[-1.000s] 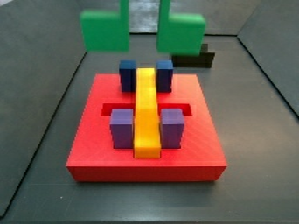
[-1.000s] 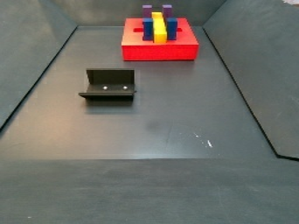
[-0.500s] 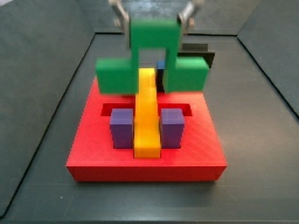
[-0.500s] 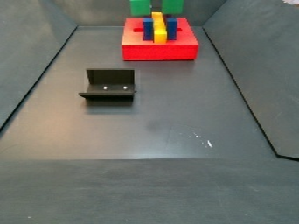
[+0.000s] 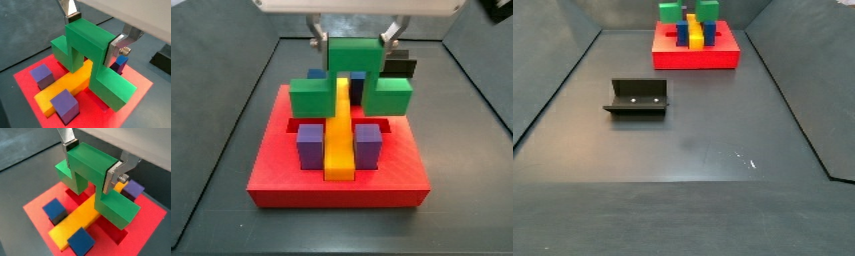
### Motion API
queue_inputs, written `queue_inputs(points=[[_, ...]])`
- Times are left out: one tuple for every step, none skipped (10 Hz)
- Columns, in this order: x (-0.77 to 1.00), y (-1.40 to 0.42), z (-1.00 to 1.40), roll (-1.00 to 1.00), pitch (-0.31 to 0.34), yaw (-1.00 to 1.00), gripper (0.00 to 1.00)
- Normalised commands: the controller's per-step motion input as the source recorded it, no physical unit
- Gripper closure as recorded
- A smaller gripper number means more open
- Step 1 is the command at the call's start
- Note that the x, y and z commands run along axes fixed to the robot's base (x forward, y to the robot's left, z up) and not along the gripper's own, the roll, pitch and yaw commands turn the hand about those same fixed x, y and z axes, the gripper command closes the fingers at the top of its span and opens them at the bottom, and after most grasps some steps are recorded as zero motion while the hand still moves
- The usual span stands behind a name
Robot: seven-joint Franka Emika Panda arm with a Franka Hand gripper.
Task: Pick up the green object. Move up. Move to above the board. Insert the green object.
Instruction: Insert the green object.
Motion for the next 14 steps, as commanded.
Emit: queue_inputs(points=[[0.00,0.09,-0.27,0.24,0.000,-0.08,1.00],[0.00,0.04,-0.21,0.19,0.000,-0.12,1.00],[0.00,0.00,0.00,0.02,0.000,-0.14,1.00],[-0.07,0.00,-0.01,0.03,-0.004,-0.15,1.00],[-0.22,0.04,-0.05,0.08,-0.009,-0.24,1.00],[-0.27,0.05,-0.03,0.11,0.000,-0.30,1.00],[-0.23,0.03,-0.01,0.10,0.000,-0.29,1.00],[-0.09,0.00,0.00,0.03,0.000,-0.17,1.00],[0.00,0.00,0.00,0.00,-0.004,0.00,1.00],[0.00,0.00,0.00,-0.01,-0.016,0.00,1.00],[0.00,0.00,-0.09,-0.02,-0.050,0.00,1.00],[0.00,0.00,-0.21,-0.02,-0.090,0.00,1.00],[0.00,0.00,-0.28,-0.06,-0.111,0.00,1.00],[0.00,-0.03,-0.31,-0.16,-0.123,0.01,1.00]])
